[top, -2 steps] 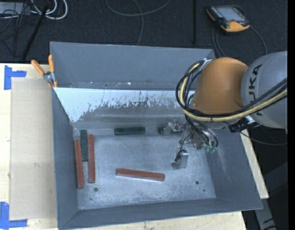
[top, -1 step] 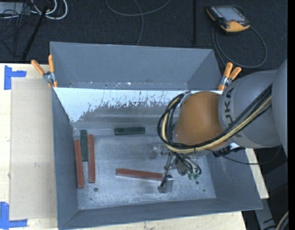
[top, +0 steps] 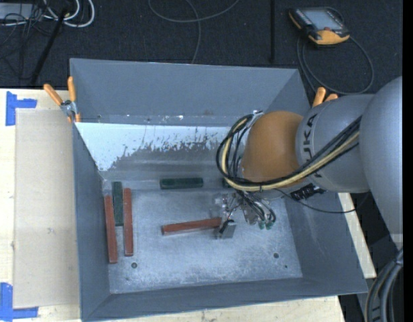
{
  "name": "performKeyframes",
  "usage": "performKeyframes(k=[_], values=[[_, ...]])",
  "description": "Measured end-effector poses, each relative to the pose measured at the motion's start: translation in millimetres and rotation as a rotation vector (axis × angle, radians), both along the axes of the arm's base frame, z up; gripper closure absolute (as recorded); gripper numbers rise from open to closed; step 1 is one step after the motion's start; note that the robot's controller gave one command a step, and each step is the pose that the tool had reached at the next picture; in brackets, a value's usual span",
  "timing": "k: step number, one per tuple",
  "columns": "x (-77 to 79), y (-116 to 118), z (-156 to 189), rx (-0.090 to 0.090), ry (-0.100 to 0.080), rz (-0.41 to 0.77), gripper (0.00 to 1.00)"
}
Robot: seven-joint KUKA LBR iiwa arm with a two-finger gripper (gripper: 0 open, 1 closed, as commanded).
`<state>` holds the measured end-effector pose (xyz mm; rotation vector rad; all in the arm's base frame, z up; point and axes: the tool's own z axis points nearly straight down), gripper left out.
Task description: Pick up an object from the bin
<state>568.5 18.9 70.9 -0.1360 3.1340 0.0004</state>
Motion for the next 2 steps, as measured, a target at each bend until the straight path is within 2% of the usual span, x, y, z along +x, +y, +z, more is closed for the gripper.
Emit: performKeyframes(k=[1, 2], values=[[0.0, 0.1, 0.0, 0.0, 0.0, 0.001, 1.0], [31.6, -12.6, 155.7, -0.002, -0.003, 0.19, 1.0]])
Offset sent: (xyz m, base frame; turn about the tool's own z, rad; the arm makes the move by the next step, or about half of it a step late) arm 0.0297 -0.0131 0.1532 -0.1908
